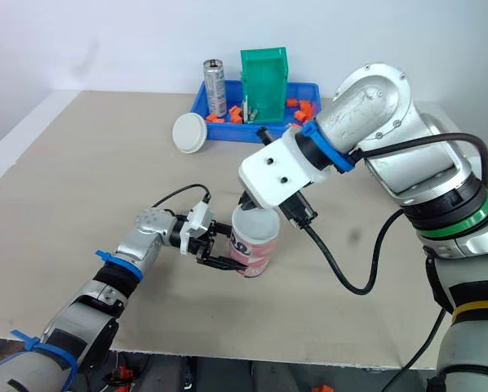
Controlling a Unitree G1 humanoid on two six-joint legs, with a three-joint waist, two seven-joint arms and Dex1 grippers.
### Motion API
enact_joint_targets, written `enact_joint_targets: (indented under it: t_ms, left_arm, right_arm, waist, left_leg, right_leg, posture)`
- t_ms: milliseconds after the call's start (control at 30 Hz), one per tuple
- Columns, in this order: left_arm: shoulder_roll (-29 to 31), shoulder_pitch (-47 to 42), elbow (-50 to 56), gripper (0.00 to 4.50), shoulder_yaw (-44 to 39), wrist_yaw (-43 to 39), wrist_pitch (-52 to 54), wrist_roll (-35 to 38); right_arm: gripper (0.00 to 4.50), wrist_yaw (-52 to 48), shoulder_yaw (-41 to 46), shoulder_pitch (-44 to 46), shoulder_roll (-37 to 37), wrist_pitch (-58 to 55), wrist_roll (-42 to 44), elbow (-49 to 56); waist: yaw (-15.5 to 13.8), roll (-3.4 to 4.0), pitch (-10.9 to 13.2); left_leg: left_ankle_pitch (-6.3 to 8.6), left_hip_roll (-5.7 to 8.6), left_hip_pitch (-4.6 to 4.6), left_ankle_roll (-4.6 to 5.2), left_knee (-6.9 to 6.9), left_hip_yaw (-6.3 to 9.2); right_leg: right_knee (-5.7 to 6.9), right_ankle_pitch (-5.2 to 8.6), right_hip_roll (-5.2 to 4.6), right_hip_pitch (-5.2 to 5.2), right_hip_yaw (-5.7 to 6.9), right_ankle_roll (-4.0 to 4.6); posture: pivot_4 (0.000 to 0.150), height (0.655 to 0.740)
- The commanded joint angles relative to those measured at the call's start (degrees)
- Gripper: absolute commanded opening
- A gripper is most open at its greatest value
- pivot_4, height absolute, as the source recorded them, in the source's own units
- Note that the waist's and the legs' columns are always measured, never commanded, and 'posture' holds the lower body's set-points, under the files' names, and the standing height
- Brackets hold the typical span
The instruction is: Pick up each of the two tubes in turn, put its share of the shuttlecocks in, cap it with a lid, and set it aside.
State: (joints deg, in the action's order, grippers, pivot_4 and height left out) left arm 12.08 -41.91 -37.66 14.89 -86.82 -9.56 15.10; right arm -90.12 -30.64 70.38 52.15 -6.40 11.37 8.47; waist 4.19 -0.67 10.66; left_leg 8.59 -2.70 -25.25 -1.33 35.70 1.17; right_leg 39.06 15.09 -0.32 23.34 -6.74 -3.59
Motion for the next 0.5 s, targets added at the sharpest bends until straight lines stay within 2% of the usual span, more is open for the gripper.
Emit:
enact_joint_targets:
  t_ms: [33, 167, 500]
  left_arm:
    - [1.2, 0.7, -1.4, 3.08, -0.2, 1.0, 0.9, -1.9]
    - [1.3, 0.8, -1.3, 3.08, -0.3, 1.0, 1.0, -1.9]
    - [1.2, 0.5, -1.6, 3.08, -0.3, 1.1, 0.8, -2.0]
  right_arm:
    - [0.04, -2.4, 0.4, 0.8, -0.1, 1.8, -1.6, 0.4]
    - [0.04, -2.4, 1.7, 4.2, -1.1, 0.7, 1.4, -0.7]
    - [0.04, -2.4, 3.2, 5.6, 0.3, 2.2, 4.4, -1.2]
  waist:
    - [0.0, 0.0, 0.0]
    - [0.0, -0.01, 0.0]
    - [0.0, -0.03, 0.0]
  left_leg:
    - [0.0, 0.0, 0.0, 0.0, 0.0, 0.0]
    - [0.0, 0.0, 0.0, 0.0, 0.0, 0.0]
    - [0.0, -0.01, 0.0, 0.0, -0.04, 0.01]
  right_leg:
    - [0.0, 0.01, 0.0, 0.0, 0.0, 0.0]
    - [0.0, 0.0, 0.0, 0.0, 0.0, 0.0]
    - [-0.01, 0.01, -0.01, 0.01, 0.02, 0.03]
  posture:
    - [0.15, 0.7362]
    - [0.15, 0.7362]
    - [0.15, 0.7362]
